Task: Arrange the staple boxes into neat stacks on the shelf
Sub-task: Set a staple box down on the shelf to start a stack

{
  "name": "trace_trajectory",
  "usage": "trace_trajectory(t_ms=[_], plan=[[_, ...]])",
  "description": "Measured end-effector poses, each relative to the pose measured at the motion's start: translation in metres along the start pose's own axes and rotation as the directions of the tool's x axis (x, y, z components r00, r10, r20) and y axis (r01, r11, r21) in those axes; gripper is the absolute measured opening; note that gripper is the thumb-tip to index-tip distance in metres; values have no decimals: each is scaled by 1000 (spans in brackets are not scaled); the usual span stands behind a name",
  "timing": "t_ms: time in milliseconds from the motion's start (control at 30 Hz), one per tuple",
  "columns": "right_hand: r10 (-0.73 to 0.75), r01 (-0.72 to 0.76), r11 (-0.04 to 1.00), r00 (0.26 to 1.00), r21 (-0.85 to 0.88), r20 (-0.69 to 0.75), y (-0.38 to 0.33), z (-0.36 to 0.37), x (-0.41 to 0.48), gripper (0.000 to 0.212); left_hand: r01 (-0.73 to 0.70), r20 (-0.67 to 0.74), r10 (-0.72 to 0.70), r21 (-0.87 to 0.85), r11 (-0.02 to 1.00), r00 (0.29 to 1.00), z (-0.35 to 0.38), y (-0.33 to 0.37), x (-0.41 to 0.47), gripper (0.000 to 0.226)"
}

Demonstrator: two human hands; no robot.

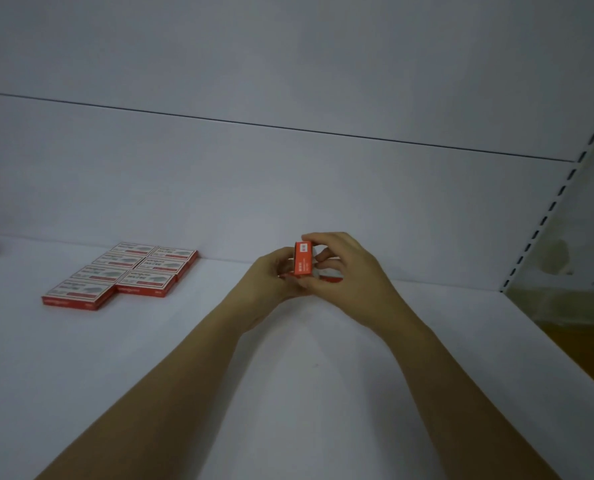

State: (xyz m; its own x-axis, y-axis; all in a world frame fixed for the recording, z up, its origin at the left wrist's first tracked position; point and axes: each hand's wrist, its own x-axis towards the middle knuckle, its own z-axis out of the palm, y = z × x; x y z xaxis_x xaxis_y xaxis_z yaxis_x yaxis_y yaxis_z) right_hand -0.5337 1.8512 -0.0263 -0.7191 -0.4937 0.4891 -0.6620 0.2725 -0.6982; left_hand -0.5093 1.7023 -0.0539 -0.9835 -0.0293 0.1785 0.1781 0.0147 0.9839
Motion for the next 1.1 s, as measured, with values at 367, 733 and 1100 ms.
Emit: trace_trajectory(t_ms=[367, 733, 1100], plan=[[218, -223, 972, 973, 70, 77, 25, -36, 1, 44, -50, -126, 66, 131, 990, 990, 5, 14, 0, 45], [350, -356, 934, 926, 23, 141, 36, -23, -1, 37, -335, -30, 388, 447, 829, 921, 17, 29, -9, 52], [210, -206, 978, 962, 45, -174, 21, -18, -1, 47, -355, -69, 513, 643, 678, 855, 13, 16, -5, 44]])
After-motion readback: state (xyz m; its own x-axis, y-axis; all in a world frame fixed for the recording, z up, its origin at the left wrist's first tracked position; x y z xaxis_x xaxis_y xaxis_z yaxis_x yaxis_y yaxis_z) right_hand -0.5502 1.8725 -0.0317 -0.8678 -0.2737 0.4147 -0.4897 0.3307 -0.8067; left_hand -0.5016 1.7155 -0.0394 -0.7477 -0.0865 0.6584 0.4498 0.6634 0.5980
